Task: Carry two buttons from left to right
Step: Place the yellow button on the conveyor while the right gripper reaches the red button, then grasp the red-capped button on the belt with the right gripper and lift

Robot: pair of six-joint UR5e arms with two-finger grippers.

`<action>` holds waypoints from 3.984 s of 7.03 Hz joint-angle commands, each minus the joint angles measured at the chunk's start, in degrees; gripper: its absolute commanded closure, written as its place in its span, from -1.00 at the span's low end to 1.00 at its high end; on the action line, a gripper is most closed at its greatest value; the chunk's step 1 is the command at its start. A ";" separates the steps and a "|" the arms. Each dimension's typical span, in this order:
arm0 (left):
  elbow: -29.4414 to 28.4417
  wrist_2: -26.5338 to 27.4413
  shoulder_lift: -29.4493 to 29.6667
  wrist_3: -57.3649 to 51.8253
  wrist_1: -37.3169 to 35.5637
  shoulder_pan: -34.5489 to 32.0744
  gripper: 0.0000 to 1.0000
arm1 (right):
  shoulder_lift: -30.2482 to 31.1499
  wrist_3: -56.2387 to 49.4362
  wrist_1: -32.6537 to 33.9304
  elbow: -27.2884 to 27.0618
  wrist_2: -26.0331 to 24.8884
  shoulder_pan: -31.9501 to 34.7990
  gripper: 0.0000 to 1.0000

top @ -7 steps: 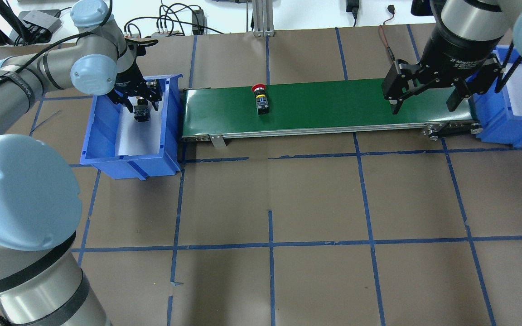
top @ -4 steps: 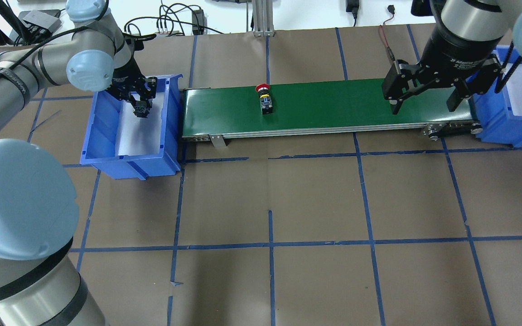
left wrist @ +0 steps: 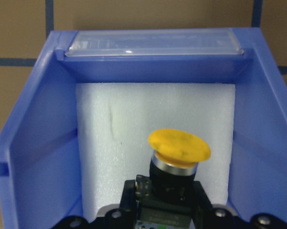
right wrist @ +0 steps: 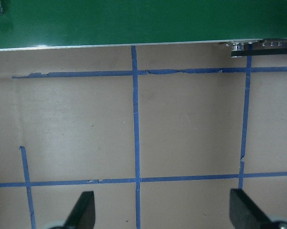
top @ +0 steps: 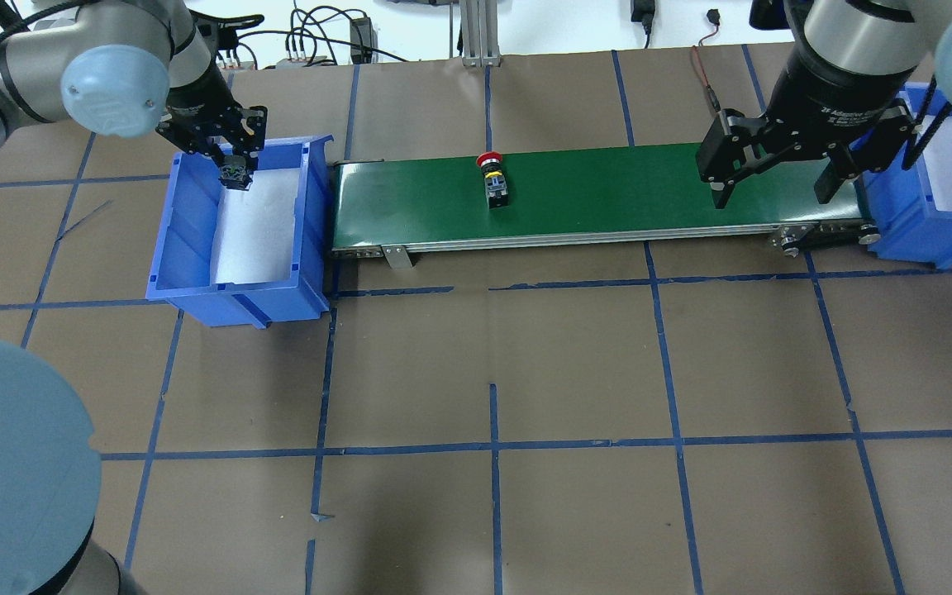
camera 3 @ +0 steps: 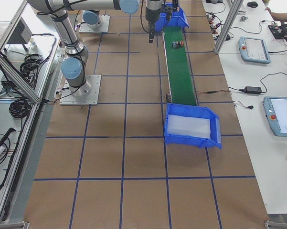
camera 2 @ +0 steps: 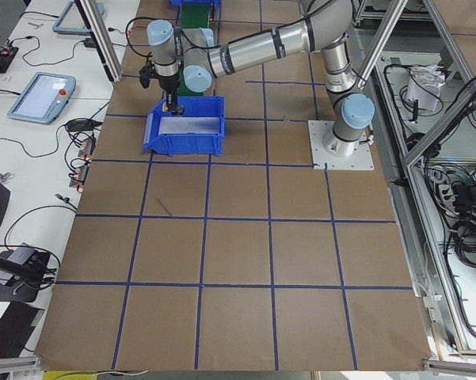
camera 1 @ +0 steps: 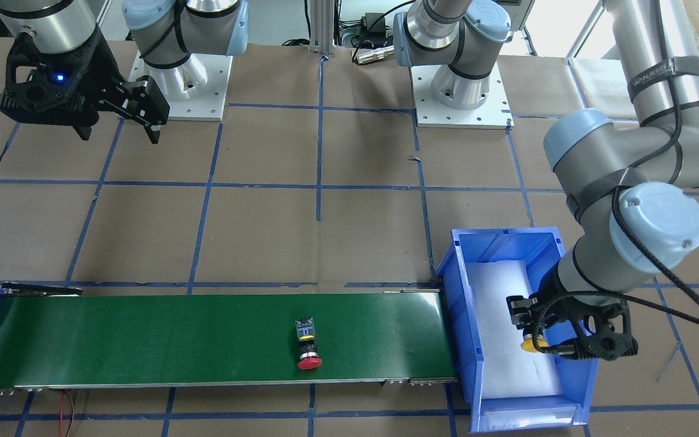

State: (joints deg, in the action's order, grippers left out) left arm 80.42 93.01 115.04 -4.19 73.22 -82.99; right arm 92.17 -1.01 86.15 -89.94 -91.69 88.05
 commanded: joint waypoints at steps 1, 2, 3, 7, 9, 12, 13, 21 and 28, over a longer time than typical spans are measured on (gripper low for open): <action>0.09 0.41 -5.08 1.89 4.56 -2.07 0.31 | -2.15 2.05 4.44 0.02 0.38 0.27 -1.00; 0.18 0.42 -4.74 5.12 3.69 -4.70 0.30 | -4.26 3.54 8.38 0.02 0.38 1.67 -1.00; 0.00 0.33 -4.39 10.20 3.42 -7.07 0.26 | -6.89 4.34 12.69 0.20 -0.23 4.64 -1.00; 0.96 0.24 -0.89 13.77 -1.12 -10.44 0.26 | -17.17 3.73 23.61 1.51 0.55 11.25 -1.00; 0.97 0.07 1.66 13.68 -4.04 -11.14 0.26 | -22.53 4.17 23.63 6.50 0.81 12.40 -1.00; 0.97 -0.20 3.17 13.59 -5.46 -11.93 0.26 | -29.31 4.35 23.80 11.97 0.90 14.25 -1.00; 1.05 -0.11 3.26 13.59 -6.67 -11.93 0.26 | -30.72 4.35 24.76 12.15 0.90 14.16 -1.00; 0.18 7.07 -1.73 13.07 1.00 -11.67 -1.00 | -36.62 3.74 27.14 11.54 0.64 13.46 -0.99; 5.53 6.13 -19.84 12.63 10.63 -7.64 -1.00 | -35.23 1.73 25.05 14.16 0.03 9.44 0.85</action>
State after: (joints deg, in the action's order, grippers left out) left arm 84.54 99.16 98.06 8.52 83.64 -91.89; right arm 55.96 2.19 112.83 -77.08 -91.43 99.82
